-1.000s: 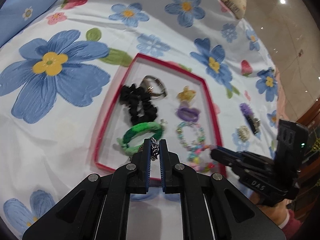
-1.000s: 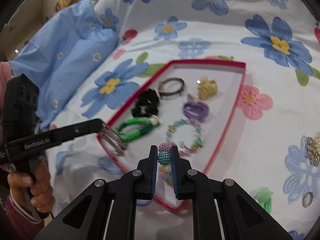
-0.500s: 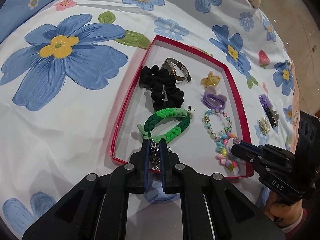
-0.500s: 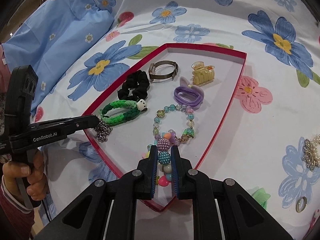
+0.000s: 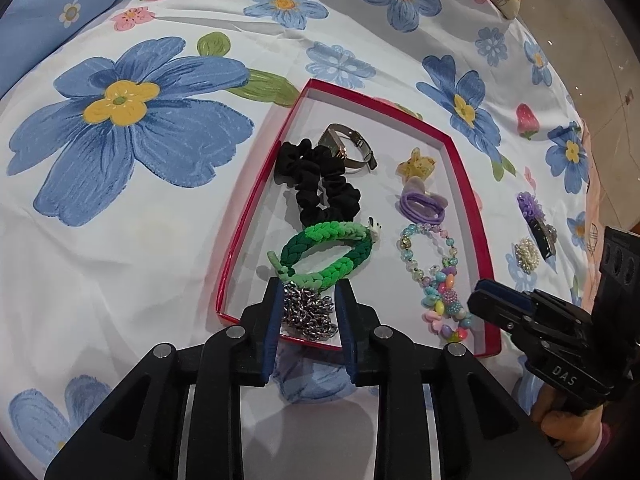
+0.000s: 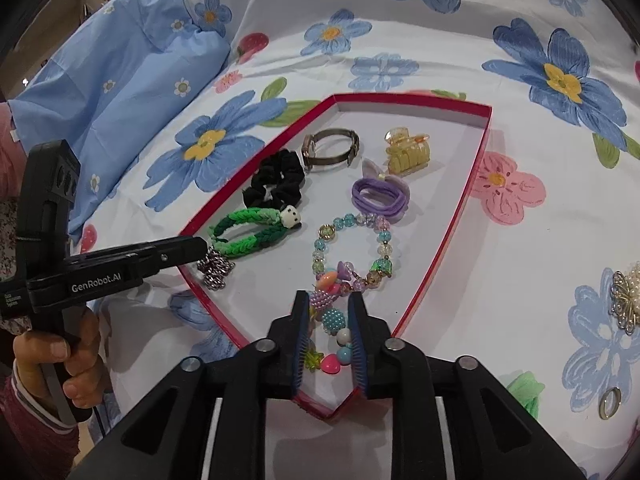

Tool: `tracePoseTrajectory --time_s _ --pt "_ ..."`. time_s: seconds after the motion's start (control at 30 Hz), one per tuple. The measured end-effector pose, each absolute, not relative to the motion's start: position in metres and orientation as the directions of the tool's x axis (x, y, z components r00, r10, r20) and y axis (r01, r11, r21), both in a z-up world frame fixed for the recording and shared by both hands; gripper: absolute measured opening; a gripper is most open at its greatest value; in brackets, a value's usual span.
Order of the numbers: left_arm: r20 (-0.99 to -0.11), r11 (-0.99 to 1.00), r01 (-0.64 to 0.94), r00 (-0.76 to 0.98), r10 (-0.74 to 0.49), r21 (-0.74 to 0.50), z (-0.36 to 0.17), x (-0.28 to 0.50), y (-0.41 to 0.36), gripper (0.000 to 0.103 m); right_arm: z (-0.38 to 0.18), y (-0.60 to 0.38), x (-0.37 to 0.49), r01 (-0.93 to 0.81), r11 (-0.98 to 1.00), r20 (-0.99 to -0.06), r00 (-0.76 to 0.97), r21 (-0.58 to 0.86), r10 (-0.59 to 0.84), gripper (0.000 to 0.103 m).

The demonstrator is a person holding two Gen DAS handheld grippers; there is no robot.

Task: Organize jewelry
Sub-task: 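Lower both items into the tray and open both tools, then move both tools toward the green hair tie and pink heart hair clip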

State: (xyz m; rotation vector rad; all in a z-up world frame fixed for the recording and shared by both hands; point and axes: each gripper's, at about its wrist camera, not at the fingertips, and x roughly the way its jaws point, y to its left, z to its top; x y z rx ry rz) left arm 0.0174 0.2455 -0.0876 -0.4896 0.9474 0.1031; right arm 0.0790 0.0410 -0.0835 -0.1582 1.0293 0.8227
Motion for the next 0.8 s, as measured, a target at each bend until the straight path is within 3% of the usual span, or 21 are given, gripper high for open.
tracePoseTrajectory --time_s 0.13,0.23,0.37,0.5,0.6,0.8 --pt "-0.79 0.884 -0.296 0.601 -0.121 -0.361 -0.079 0.015 0.244 0.038 -0.074 0.031 0.079 -0.659 0.704 -0.789 0.272 0.265 0.551 0.03" --pt "-0.783 0.887 -0.289 0.61 -0.119 -0.359 -0.072 0.013 0.239 0.041 -0.067 0.018 0.078 -0.638 0.717 -0.77 0.296 0.28 0.565 0.03" --pt "-0.774 0.891 -0.279 0.623 -0.117 -0.359 -0.061 0.011 0.229 0.052 -0.059 -0.004 0.076 -0.61 0.737 -0.753 0.328 0.292 0.57 0.033" --pt "-0.764 0.897 -0.252 0.632 -0.131 -0.363 -0.051 0.01 0.214 0.053 -0.052 -0.031 0.074 -0.576 0.761 -0.742 0.362 0.298 0.564 0.037" --pt "-0.757 0.905 -0.229 0.639 -0.139 -0.359 -0.043 0.009 0.201 0.06 -0.046 -0.059 0.072 -0.537 0.788 -0.733 0.4 0.299 0.551 0.044" --pt "-0.743 0.918 -0.169 0.647 -0.172 -0.359 -0.03 0.011 0.174 0.061 -0.037 -0.113 0.068 -0.464 0.843 -0.722 0.482 0.271 0.497 0.044"
